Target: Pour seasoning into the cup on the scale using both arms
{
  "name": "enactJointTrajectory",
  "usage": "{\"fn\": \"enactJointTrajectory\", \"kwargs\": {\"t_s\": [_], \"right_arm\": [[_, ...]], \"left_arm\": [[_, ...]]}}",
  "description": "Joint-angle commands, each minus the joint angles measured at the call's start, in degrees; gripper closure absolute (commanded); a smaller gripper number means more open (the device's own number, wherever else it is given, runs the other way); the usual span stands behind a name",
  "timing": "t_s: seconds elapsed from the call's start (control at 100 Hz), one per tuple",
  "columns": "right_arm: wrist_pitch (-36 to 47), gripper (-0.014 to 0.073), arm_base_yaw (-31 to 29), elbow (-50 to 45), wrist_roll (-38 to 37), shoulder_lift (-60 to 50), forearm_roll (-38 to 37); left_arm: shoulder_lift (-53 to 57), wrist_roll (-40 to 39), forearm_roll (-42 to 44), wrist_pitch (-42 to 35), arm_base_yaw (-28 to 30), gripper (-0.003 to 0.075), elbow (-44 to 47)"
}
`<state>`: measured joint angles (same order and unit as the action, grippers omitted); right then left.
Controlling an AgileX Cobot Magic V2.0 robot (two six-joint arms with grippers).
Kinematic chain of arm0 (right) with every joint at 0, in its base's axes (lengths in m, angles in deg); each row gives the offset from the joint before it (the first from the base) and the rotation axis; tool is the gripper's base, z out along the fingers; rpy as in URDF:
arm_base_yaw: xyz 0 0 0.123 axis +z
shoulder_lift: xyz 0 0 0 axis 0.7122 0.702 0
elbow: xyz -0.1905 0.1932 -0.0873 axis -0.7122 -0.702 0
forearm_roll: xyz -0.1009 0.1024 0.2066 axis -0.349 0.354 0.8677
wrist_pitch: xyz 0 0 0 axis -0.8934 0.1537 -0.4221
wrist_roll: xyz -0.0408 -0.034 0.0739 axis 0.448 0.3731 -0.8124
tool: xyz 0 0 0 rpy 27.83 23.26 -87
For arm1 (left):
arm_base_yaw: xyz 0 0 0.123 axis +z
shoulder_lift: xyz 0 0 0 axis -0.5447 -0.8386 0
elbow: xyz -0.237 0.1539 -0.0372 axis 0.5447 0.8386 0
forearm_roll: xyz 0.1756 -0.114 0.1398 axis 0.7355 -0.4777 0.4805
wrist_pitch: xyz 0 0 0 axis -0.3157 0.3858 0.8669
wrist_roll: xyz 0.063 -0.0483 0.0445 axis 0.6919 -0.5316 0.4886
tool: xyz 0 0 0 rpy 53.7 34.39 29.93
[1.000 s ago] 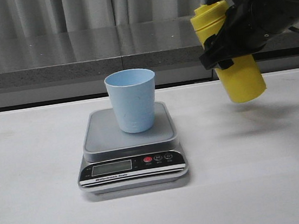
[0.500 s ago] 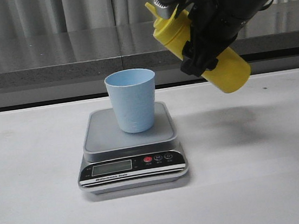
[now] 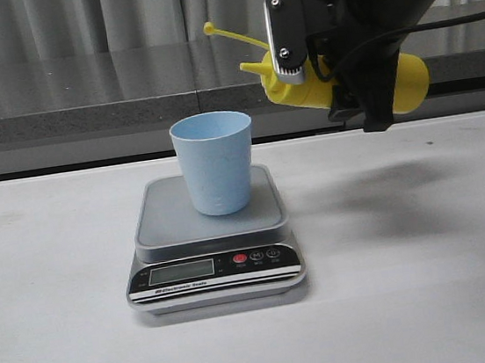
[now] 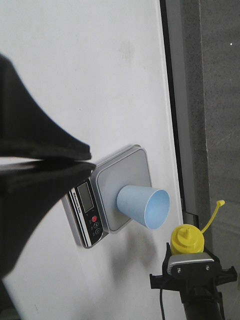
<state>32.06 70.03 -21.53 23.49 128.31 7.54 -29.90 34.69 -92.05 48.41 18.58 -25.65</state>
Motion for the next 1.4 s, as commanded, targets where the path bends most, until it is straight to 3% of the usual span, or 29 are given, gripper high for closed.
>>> {"fn": "enactJointTrajectory", "kwargs": {"t_s": [0.0,0.47,0.93,1.24,1.39], "right_arm": [[1.2,0.0652,0.8,2.0,0.6,-2.6,-6.9],[-8.9,0.0652,5.6,2.0,-0.9,-2.5,-22.8],[-18.9,0.0652,9.9,2.0,-20.4,-2.5,-52.7],[-18.8,0.0652,11.0,2.0,-21.7,-2.4,-52.8],[-17.9,0.0654,11.0,2.0,-34.5,-3.0,-52.6]], "left_arm": [[-0.6,-0.3,-0.8,-4.2,0.1,0.074,-1.3],[-0.6,-0.3,-0.8,-4.2,0.1,0.074,-1.3],[-0.6,-0.3,-0.8,-4.2,0.1,0.074,-1.3],[-0.6,-0.3,-0.8,-4.2,0.1,0.074,-1.3],[-0.6,-0.3,-0.8,-4.2,0.1,0.074,-1.3]]}}
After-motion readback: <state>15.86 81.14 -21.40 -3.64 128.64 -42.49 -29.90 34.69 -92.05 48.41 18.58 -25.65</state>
